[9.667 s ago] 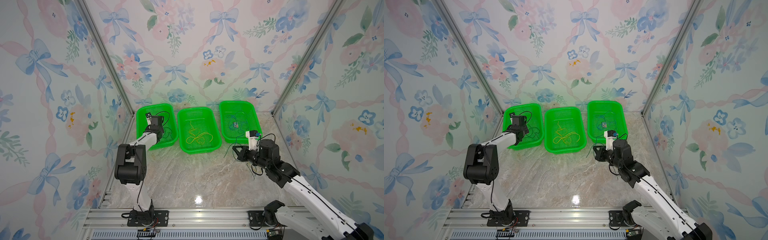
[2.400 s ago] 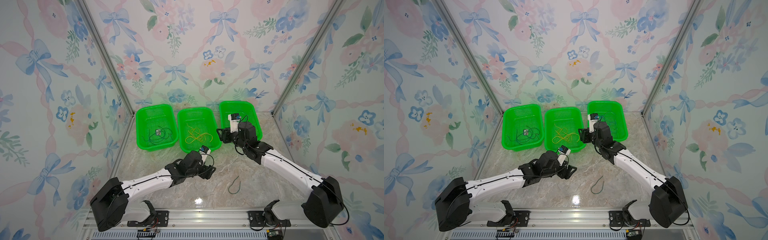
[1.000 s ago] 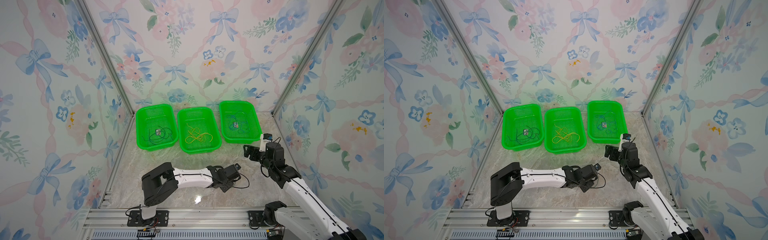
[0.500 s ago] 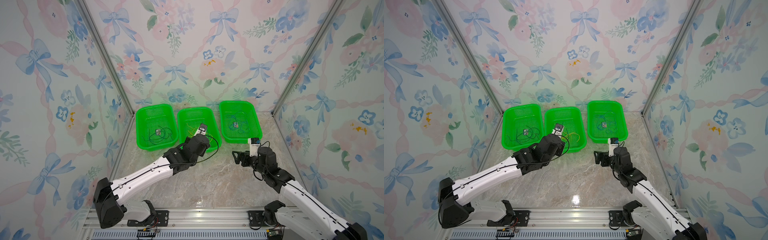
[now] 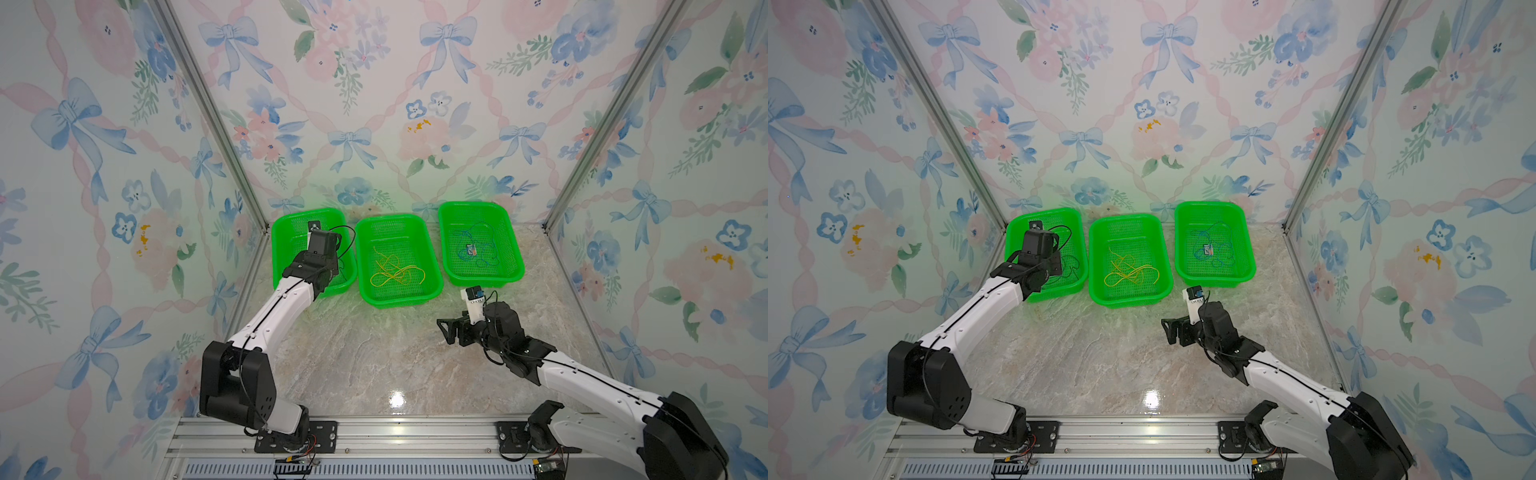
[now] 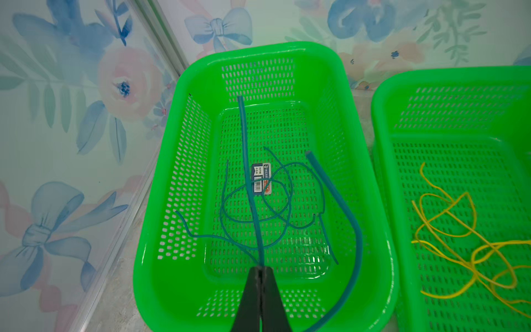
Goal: Untangle and sort cables by color
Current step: Place the cable in the bin, then reset both arms
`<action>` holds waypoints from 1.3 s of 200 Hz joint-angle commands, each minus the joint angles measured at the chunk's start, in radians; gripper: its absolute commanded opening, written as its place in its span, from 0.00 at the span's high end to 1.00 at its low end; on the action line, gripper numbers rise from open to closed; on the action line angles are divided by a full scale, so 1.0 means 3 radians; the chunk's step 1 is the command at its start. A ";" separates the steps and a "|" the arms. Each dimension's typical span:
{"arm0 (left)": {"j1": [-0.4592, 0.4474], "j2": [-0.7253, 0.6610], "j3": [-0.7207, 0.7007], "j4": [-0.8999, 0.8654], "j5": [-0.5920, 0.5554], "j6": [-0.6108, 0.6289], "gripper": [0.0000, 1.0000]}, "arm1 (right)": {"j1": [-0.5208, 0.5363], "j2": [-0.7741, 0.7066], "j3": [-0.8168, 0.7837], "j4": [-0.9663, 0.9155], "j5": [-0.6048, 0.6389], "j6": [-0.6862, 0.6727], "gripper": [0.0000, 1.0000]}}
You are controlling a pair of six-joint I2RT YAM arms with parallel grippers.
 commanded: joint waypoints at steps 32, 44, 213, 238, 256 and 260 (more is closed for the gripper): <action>0.0372 0.0870 0.0351 0.0187 0.0485 -0.0312 1.00 | 0.0127 0.0116 0.0267 -0.0029 -0.0055 -0.0106 0.01; 0.0404 0.1037 0.0440 0.0191 0.0490 -0.0316 1.00 | 0.0136 0.0097 0.0265 -0.0059 -0.0049 -0.0110 0.01; -0.0342 -0.2327 -0.2165 0.2073 -0.0194 -0.0031 0.02 | -0.0171 -0.1482 -0.0938 0.1034 0.1675 -0.1413 0.01; -0.0342 -0.3179 -0.3162 0.2859 -0.0021 0.0298 0.02 | -0.0609 -0.1588 -0.1103 0.1090 0.1815 -0.1214 0.01; -0.0342 -0.3407 -0.3602 0.3190 0.0271 0.1142 0.02 | -0.0976 -0.1544 -0.1149 0.1156 0.1760 -0.1046 0.01; -0.0341 -0.3416 -0.3669 0.3229 0.0360 0.1324 0.02 | -0.1053 -0.1509 -0.1168 0.1210 0.1759 -0.1011 0.01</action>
